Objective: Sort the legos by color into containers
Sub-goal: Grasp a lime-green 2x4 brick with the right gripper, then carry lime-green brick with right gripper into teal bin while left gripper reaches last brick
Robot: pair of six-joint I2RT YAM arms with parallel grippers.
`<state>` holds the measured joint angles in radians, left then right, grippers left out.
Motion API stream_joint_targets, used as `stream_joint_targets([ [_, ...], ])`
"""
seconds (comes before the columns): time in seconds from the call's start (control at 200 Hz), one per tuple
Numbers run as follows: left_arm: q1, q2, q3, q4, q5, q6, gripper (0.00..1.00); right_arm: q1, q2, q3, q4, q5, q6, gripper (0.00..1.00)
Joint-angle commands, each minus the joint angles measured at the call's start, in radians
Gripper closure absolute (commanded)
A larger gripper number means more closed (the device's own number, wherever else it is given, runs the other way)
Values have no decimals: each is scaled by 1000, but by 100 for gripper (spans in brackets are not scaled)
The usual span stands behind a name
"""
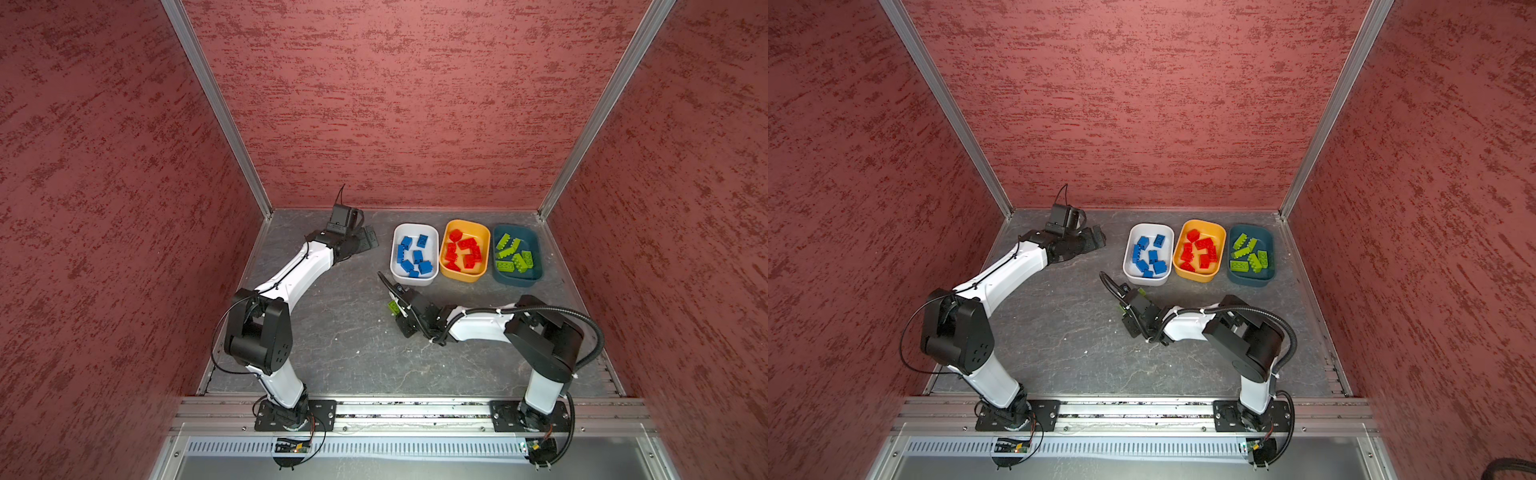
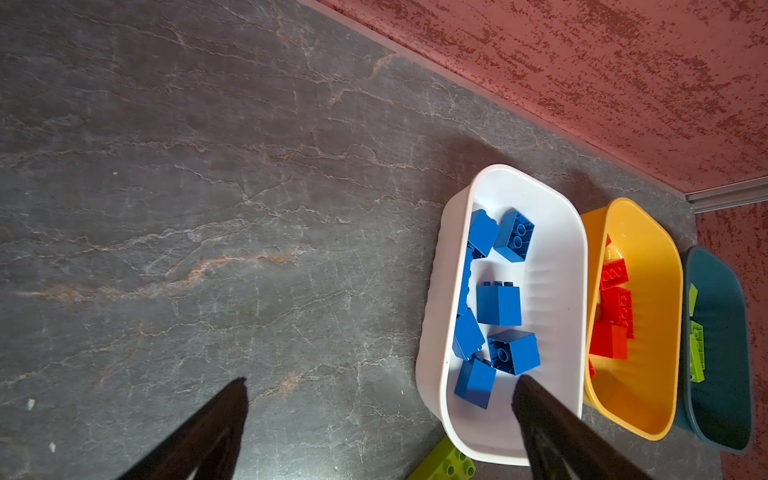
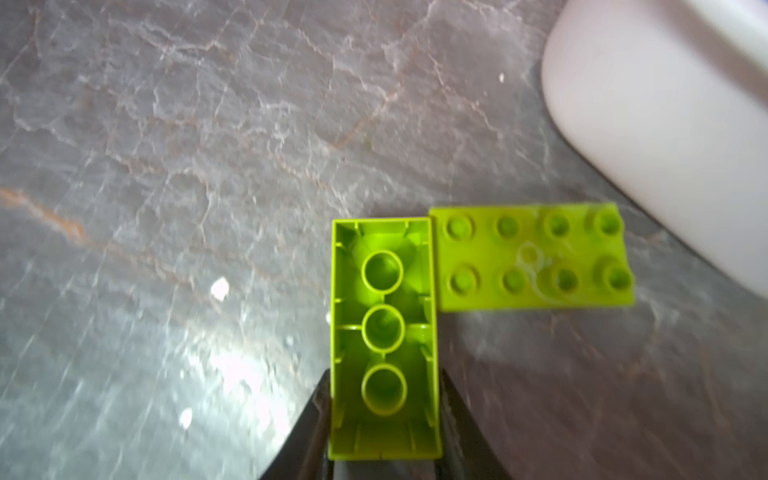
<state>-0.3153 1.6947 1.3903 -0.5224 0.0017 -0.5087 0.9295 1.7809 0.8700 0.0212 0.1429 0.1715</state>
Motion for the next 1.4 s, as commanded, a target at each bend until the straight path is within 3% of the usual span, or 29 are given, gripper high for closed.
stream_joint_targets([
  [0.0, -5, 19, 7, 4, 10, -10, 0, 6, -91, -51, 45, -9, 1, 74],
  [0.21, -9, 45, 28, -6, 20, -7, 1, -11, -272, -173, 39, 25, 28, 77],
  [0.381, -19, 63, 43, -7, 24, -7, 1, -87, -448, -258, 15, 67, 60, 79],
  [0.591, -29, 78, 58, -17, 30, -2, 1, -315, -657, -322, -32, 40, 49, 79],
  [0.771, -53, 73, 52, -28, 6, 20, 1, -530, -736, -300, -74, -20, 18, 80],
  [0.842, -69, 57, 26, -29, -34, 29, 1, -625, -730, -265, -103, -33, 3, 80],
  [1.037, -91, -4, -125, 62, 22, 130, 1, -888, -643, -193, -46, -174, 42, 80],
  [1.242, -123, -59, -253, 109, 56, 256, 1, -1058, -419, -62, -22, -353, 20, 79],
  [1.393, -185, -44, -274, 102, 34, 341, 3, -1118, -201, 108, -127, -442, -26, 77],
])
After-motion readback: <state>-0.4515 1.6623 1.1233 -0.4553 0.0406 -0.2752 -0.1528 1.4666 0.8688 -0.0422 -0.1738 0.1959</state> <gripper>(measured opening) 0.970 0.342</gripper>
